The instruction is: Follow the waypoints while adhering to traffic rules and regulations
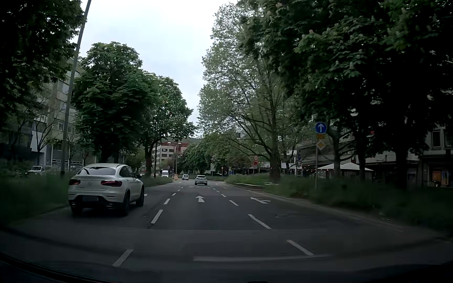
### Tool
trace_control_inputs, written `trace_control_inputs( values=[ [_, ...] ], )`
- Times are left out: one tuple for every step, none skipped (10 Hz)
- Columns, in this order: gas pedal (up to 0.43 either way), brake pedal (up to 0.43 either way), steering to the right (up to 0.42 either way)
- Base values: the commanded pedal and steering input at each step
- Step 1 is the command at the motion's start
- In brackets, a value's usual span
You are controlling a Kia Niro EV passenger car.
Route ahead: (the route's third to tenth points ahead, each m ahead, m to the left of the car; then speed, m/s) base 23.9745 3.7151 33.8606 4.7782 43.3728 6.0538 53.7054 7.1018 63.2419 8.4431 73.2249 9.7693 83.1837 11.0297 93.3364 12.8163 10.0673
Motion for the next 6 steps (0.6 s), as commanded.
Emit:
trace_control_inputs(
  values=[
    [0.118,0.000,-0.075],
    [0.118,0.000,-0.075],
    [0.118,0.000,-0.071],
    [0.118,0.000,-0.063],
    [0.118,0.000,-0.044],
    [0.110,0.000,-0.027]
  ],
)
